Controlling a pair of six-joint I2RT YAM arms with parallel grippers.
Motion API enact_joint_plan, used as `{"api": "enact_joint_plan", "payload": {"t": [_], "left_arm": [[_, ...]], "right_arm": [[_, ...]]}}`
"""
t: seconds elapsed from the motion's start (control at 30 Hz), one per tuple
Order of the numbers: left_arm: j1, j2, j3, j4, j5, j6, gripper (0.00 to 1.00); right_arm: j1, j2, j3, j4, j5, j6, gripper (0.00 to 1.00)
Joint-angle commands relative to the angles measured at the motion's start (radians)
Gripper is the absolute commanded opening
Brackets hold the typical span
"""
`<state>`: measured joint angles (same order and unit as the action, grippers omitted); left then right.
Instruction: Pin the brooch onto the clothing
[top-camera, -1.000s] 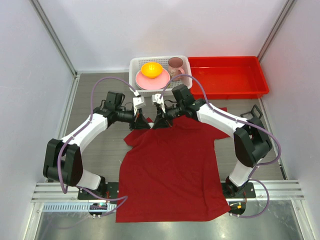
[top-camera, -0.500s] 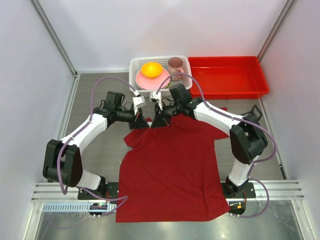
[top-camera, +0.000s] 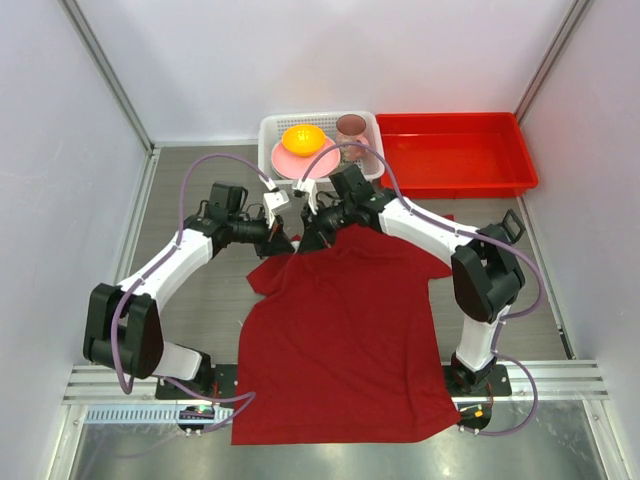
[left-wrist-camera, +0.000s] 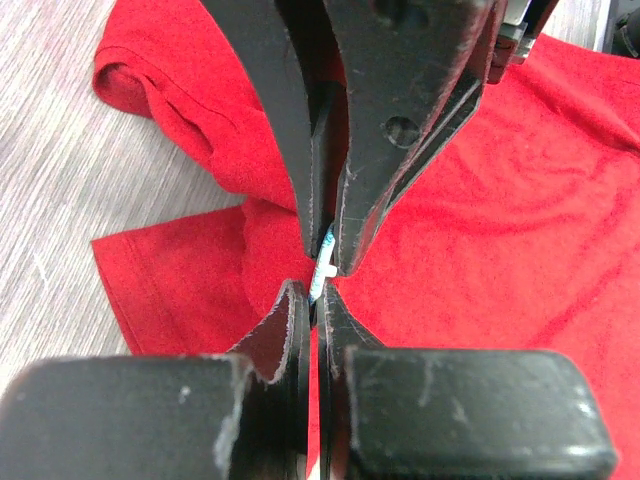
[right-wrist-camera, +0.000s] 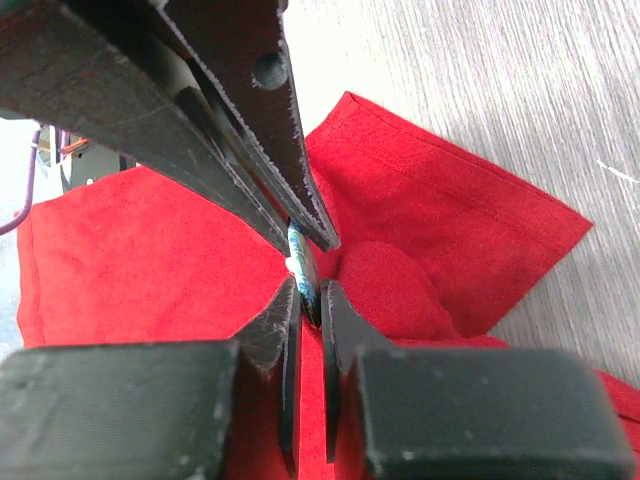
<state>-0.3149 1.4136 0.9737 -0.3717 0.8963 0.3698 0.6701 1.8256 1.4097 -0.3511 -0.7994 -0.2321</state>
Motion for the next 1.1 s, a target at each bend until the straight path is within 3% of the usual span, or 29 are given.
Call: {"api": "enact_joint_plan", "payload": {"t": [0.0,0.47,1.03,1.07], "left_arm": [[-0.043,-0.048,-0.001,0.100,0.108,-0.040,0.00],[-0.047,-0.056,-0.013,0.146,0.098,-0.089,0.00],[-0.044,-0.073,-0.032,0.151,0.142,-0.080,0.00],[-0.046,-0.073,-0.033,0.151,0.145,-0.074,0.00]], "right_arm": [[0.045,0.027,0.075,0.101,0.039,0.091,0.02],[0.071,0.043,0.095,0.107,0.085,0.149,0.01],[0.056,-0.017,0.008,0.138,-0.041,0.033,0.01],[0.051,-0.026,-0.001,0.136,-0.049,0.021,0.04]]}}
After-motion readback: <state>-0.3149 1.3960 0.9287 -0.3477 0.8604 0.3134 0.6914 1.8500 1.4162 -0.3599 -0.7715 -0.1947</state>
